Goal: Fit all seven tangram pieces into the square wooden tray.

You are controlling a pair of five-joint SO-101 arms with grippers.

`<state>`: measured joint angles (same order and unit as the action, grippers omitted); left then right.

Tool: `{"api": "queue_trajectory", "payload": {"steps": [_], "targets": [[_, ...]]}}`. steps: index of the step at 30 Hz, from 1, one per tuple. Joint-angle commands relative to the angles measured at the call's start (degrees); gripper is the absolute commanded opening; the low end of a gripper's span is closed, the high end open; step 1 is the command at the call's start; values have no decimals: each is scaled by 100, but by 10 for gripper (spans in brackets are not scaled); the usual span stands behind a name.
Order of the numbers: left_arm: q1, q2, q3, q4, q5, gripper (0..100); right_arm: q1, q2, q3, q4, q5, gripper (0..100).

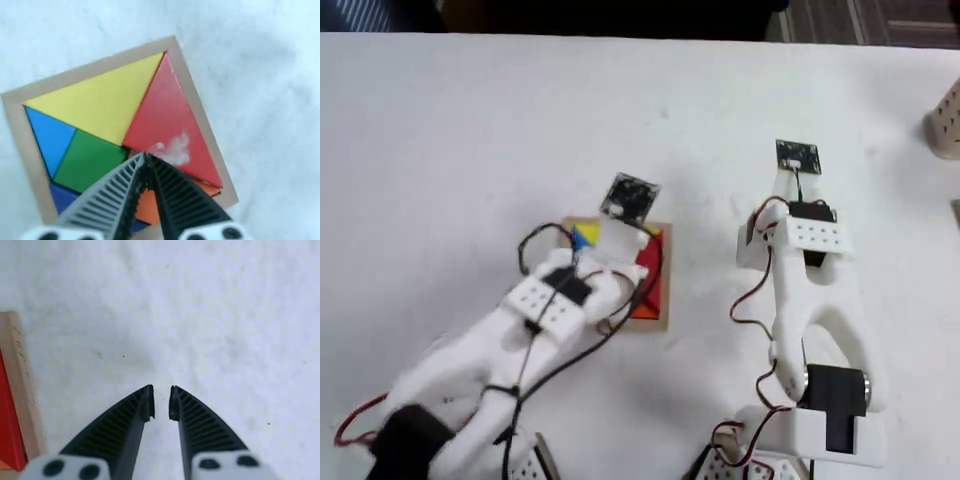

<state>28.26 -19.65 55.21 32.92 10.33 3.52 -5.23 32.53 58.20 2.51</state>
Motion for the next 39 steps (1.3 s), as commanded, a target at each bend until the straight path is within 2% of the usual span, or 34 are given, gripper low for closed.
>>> {"api": "queue_trajectory", "payload": {"steps": [1,8,13,22,27,33,39], "targets": [[-40,-699,448,-923,62,20,-92,-31,-255,40,-9,56],[207,303,264,-1424,413,20,-92,-31,-255,40,-9,56],[259,1305,-431,-958,413,20,-92,-31,-255,40,-9,56],[470,1323,-545,-369,413,20,-84,-31,-255,40,-9,56],[145,286,-325,-88,413,20,-84,-31,-255,40,-9,56],[22,-1341,1037,-396,413,20,-84,-31,-255,40,-9,56],[-13,-1684,1327,-536,413,20,-84,-31,-246,40,-9,56]]}}
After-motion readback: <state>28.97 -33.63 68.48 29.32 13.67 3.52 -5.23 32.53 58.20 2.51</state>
